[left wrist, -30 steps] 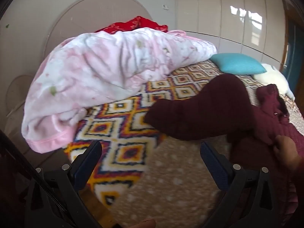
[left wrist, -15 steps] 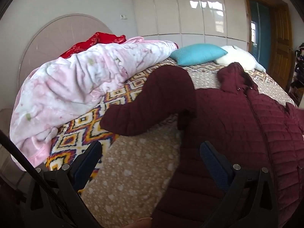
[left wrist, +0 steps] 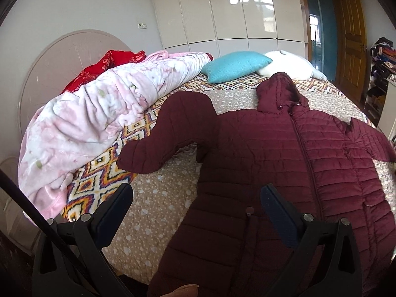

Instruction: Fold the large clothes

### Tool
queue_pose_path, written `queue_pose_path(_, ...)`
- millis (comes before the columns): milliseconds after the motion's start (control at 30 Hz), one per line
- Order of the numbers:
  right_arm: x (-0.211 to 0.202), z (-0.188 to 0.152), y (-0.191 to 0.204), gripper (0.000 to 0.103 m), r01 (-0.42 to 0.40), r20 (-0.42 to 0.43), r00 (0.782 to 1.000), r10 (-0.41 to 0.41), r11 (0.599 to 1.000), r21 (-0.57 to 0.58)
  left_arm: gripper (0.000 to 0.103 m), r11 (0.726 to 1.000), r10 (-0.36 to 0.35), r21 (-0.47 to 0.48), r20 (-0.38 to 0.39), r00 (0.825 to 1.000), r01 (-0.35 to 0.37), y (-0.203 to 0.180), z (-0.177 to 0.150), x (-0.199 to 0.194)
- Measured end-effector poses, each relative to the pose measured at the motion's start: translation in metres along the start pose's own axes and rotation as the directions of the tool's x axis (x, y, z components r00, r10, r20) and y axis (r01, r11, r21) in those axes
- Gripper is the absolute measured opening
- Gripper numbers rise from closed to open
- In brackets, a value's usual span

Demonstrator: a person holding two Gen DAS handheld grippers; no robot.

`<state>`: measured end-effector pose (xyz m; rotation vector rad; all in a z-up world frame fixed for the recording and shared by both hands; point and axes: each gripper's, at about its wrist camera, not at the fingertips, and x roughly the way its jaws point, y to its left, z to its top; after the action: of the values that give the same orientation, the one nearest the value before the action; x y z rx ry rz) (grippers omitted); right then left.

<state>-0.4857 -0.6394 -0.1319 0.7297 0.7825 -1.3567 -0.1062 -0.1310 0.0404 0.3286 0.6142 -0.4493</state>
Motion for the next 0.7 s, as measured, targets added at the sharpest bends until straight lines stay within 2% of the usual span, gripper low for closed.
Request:
queue_pose_path(67, -0.001, 0.0, -0.002, 0.103, -0.013, -0.009, 1.0, 0.013, 1.0, 0.007, 0.103, 1.0, -0.02, -0.012, -0.01, 1.0, 0.02, -0.009, 0.0, -0.005)
queue_pose_path(233, -0.018, -0.006, -0.004, 0.103, -0.078, -0.106, 0.992, 0.069, 0.993, -0.086, 0.103, 0.998, -0.056, 0.005, -0.05, 0.997, 0.057, -0.025, -0.012, -0.007)
queue_pose_path(300, -0.046, -0.022, -0.006, 0.098, -0.116, -0.108, 0.989, 0.102, 0.985, -0.131, 0.103, 0.997, -0.064, 0.03, -0.062, 0.996, 0.066, -0.03, -0.016, -0.005)
queue_pose_path(433, -0.126, -0.071, -0.028, 0.098, -0.215, -0.046, 0.976, 0.211, 0.966, -0.142, 0.103, 0.997, -0.051, 0.052, -0.06, 0.997, 0.054, -0.028, -0.016, 0.003)
queue_pose_path(500, -0.168, -0.095, -0.034, 0.098, -0.302, -0.06, 0.953, 0.296, 0.942, -0.147, 0.103, 0.998, -0.042, 0.04, -0.061, 0.997, 0.045, -0.018, -0.011, 0.013)
queue_pose_path(567, -0.217, -0.114, -0.031, 0.099, -0.41, -0.074, 0.912, 0.404, 0.894, -0.182, 0.103, 0.999, -0.019, 0.038, -0.058, 0.998, 0.022, -0.009, -0.004, 0.026)
queue_pose_path(633, -0.256, -0.126, -0.021, 0.099, -0.478, -0.076, 0.877, 0.474, 0.848, -0.229, 0.103, 0.999, 0.008, 0.046, -0.043, 0.999, -0.006, 0.002, 0.004, 0.038)
queue_pose_path(700, -0.3, -0.14, -0.003, 0.099, -0.564, -0.076, 0.818, 0.57, 0.771, -0.297, 0.103, 0.996, 0.066, 0.063, -0.022, 0.998, -0.064, 0.017, 0.014, 0.055)
